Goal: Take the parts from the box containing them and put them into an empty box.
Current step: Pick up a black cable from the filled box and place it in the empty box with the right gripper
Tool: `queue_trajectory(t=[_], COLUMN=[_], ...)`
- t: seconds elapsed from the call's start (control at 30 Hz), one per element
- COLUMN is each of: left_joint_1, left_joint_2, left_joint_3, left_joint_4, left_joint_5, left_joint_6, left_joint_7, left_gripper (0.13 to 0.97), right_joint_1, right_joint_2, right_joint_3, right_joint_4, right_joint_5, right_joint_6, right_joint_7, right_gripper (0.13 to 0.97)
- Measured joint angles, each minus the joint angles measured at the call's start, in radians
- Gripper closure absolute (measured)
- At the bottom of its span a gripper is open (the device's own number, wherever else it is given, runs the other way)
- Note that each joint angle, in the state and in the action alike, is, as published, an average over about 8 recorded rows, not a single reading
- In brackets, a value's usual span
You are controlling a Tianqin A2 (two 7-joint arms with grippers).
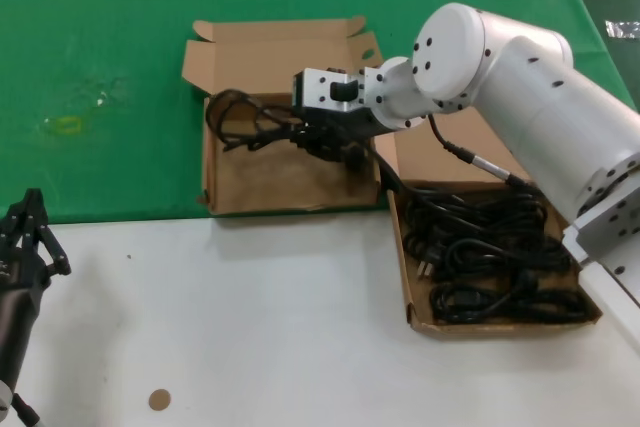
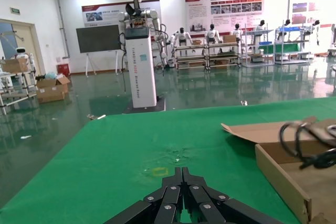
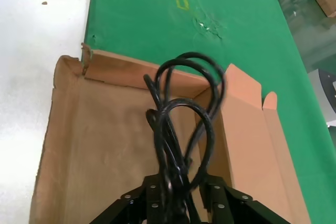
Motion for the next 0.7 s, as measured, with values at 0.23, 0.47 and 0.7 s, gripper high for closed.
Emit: queue_trajectory(t=[0.23, 0.47, 0.7], left_joint_1=[0.0, 0.0, 0.0], left_joint_2=[0.0, 0.0, 0.0], left_joint_3=[0.0, 0.0, 0.0], left_joint_4=[0.0, 0.0, 0.0], left_joint_5=[0.0, 0.0, 0.0], left_joint_6=[0.0, 0.0, 0.0], left_joint_7=[0.0, 0.0, 0.0], left_gripper=[0.945, 0.945, 0.945], right_joint_1=[0.011, -0.008, -0.048], right_joint_2=[-0.002, 0.03, 0.079], right_joint_3=[-0.001, -0.009, -0.014], right_joint_4=[-0.016, 0.075, 0.223], right_joint_5=[0.009, -0.006, -0.037], right_joint_6=[0.005, -0.023, -0.06], right_joint_7=[-0.016, 0.037, 0.118], right_gripper=[0.767, 0.726, 0.567])
